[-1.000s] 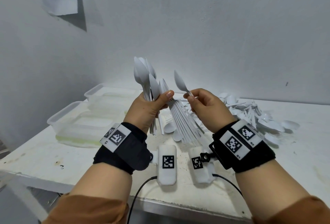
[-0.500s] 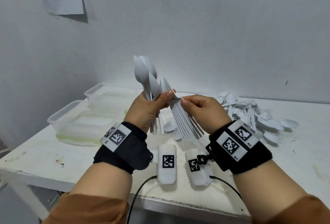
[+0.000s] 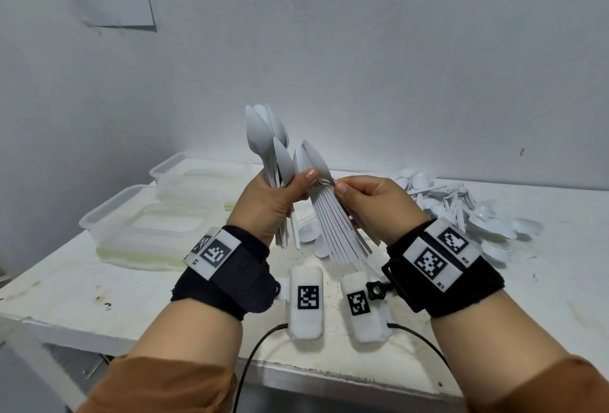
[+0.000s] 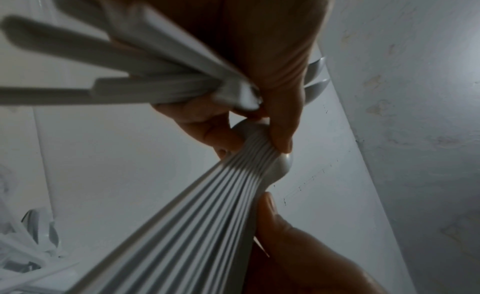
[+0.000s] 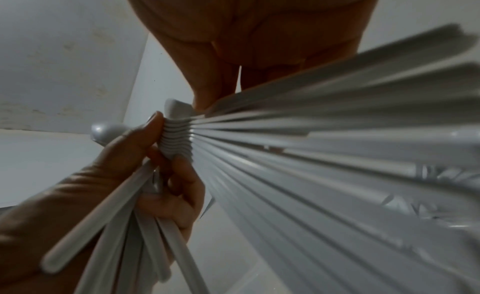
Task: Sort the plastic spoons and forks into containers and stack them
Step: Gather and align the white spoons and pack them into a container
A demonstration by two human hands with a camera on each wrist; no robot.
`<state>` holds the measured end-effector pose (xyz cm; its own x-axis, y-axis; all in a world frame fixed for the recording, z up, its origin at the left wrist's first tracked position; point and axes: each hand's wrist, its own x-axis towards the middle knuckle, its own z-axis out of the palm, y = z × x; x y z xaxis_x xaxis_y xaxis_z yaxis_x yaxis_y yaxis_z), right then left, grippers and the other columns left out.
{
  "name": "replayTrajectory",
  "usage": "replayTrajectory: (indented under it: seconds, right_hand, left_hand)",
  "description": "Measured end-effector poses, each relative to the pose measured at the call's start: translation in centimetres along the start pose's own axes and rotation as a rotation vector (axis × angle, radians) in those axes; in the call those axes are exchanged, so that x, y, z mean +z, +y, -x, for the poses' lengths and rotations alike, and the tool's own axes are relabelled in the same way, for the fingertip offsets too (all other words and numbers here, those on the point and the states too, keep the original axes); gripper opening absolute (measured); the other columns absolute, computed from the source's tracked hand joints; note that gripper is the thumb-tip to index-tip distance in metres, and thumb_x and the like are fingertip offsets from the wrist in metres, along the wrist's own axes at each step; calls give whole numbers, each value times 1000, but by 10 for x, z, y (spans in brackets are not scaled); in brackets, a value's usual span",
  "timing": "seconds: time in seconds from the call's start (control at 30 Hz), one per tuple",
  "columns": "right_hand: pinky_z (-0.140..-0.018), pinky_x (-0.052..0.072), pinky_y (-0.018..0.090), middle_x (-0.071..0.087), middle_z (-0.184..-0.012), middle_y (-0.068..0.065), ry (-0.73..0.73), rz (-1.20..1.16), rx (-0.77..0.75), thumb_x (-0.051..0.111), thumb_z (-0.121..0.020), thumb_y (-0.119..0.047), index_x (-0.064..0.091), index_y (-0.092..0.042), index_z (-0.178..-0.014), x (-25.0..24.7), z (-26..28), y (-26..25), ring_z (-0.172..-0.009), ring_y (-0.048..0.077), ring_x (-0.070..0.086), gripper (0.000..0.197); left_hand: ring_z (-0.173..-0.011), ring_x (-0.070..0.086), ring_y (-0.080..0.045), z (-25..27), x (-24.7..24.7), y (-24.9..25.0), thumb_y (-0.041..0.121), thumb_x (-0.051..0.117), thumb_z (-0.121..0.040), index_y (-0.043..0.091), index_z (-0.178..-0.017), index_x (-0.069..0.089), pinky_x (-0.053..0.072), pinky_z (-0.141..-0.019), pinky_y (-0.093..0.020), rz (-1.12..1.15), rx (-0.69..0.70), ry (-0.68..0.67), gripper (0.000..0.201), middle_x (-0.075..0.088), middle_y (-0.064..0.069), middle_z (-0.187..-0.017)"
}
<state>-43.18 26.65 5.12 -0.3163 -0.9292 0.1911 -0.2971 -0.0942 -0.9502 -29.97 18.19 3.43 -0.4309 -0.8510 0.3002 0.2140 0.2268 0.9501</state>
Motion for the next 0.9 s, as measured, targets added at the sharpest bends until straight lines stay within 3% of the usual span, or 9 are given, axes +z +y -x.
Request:
replayTrajectory:
  seconds: [0.1, 0.2, 0.3, 0.4, 0.5, 0.57, 0.63, 0.8, 0.9]
  right_hand:
    - [-70, 51, 29, 63, -70, -6, -11, 16, -10, 53, -94, -16, 65, -23, -77, -3, -1, 2, -67, 9, 58, 22]
    - [-80, 51, 32, 68, -79, -5, -65, 18, -28, 56, -92, -13, 68, -23, -81, -4, -1, 5, -76, 12, 63, 19]
    - [-84, 51, 34, 69, -82, -8, -128, 76, -38, 55, -92, -13, 66, -30, -83, -7, -3, 5, -81, 12, 64, 22]
    - [-90, 50, 36, 69, -89, -4, -200, 210, -57, 52, -94, -15, 64, -28, -89, -8, -6, 2, -89, 17, 65, 19]
    - [-89, 50, 35, 69, -90, -4, -276, 273, -44, 47, -96, -15, 55, -19, -107, -4, -10, 1, -89, 17, 66, 14]
    - [-85, 52, 37, 69, -83, -7, -299, 310, -54, 48, -95, -15, 50, -17, -110, -1, -13, 1, -84, 16, 66, 15]
    - [-79, 52, 37, 69, -76, -5, -311, 318, -60, 49, -94, -14, 51, -18, -106, 0, -15, 2, -77, 16, 66, 12]
    - [-72, 51, 35, 58, -72, 5, -261, 157, 32, 43, -97, -5, 50, -17, -89, 3, -14, 0, -68, 21, 62, 16]
    - [-67, 47, 33, 52, -72, 6, -222, 91, 61, 40, -97, -4, 48, -16, -91, 6, -15, 1, -63, 19, 56, 16]
  left_hand:
    - [-62, 61, 2, -1, 1, -2, 29, 75, -75, 20, -81, 63, 44, -56, -15, 3, -5, -4, 17, 68, 11, -66]
    - [-65, 62, 1, 0, 2, -1, 38, 78, -65, 21, -81, 63, 43, -58, -17, -8, -2, -11, 27, 69, 11, -67]
    - [-66, 63, 0, -1, 2, -1, 36, 80, -64, 20, -82, 64, 44, -61, -19, 0, 2, -23, 30, 70, 10, -69]
    - [-77, 66, -8, -2, 4, -1, 43, 82, -58, 17, -86, 66, 49, -74, -30, -4, -7, -28, 41, 72, 5, -77]
    - [-78, 66, -13, -4, 7, 2, 42, 80, -59, 14, -87, 67, 50, -79, -31, 13, -19, -56, 42, 71, 2, -78]
    - [-78, 67, -14, -6, 8, 5, 35, 81, -63, 8, -93, 67, 49, -79, -32, 13, -23, -68, 42, 72, -1, -80]
    - [-81, 66, -21, -8, 7, 8, 40, 79, -63, 6, -95, 68, 47, -80, -36, -5, -24, -91, 48, 71, -9, -85]
    - [-69, 63, -15, -7, 1, 12, 28, 71, -68, 9, -83, 67, 50, -67, -22, 33, -53, -135, 25, 67, -4, -73]
    - [-79, 66, -16, -10, -5, 9, 21, 71, -76, 18, -69, 67, 52, -80, -27, 19, -94, -97, 8, 68, 1, -71]
